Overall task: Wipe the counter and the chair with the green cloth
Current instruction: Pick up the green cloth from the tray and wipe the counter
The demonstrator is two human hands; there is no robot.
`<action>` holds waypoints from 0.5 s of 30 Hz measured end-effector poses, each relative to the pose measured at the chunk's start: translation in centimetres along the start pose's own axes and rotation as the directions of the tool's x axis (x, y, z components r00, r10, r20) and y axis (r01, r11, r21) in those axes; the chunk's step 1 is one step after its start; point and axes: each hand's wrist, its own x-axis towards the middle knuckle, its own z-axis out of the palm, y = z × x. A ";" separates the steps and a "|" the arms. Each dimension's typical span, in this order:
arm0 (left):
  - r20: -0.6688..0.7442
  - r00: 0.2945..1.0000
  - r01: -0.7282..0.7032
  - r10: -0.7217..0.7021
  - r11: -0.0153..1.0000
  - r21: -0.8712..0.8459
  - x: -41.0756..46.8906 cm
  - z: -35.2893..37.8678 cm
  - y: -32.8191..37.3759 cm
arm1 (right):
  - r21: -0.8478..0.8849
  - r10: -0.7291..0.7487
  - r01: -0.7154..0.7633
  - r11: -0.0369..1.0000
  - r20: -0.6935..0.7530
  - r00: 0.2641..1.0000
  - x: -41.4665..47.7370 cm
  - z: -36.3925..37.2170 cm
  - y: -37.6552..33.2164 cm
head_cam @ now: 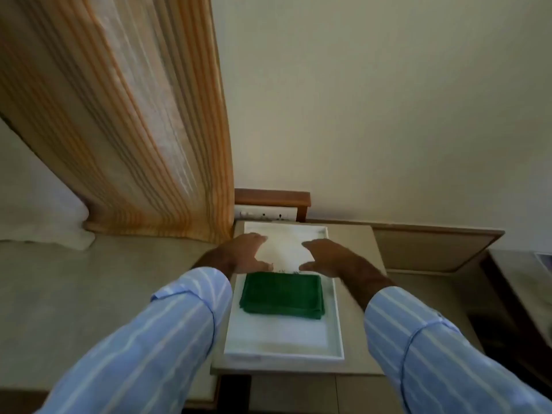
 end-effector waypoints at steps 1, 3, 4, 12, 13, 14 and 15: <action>0.039 0.999 0.006 -0.006 1.000 0.009 -0.1 1.2 0.0 | -0.017 0.000 0.001 1.000 0.035 0.999 0.2 1.0 -0.1; 0.044 0.998 0.037 -0.038 0.999 0.025 -0.2 3.5 -0.3 | -0.037 0.021 -0.019 0.999 0.050 0.999 0.5 2.7 -0.1; 0.027 0.998 0.055 -0.056 0.998 0.022 -0.5 4.5 -0.2 | -0.049 0.033 -0.030 0.998 0.053 0.998 0.4 3.5 -0.2; -0.076 0.989 0.103 -0.123 0.967 -0.233 -1.2 6.5 -0.1 | -0.091 0.075 -0.060 0.994 0.170 0.983 2.2 3.2 -1.1; -0.084 0.989 0.091 -0.122 0.947 -0.309 -1.7 6.2 -0.5 | -0.060 0.069 -0.059 0.996 0.190 0.979 2.5 2.6 -1.4; -0.097 0.988 0.074 -0.120 0.918 -0.390 -2.1 5.9 -0.9 | -0.005 0.064 -0.064 0.998 0.201 0.977 2.7 2.0 -1.6; -0.121 0.984 0.062 -0.132 0.883 -0.465 -2.8 5.4 -1.6 | 0.065 0.057 -0.071 0.995 0.203 0.978 3.0 1.3 -2.0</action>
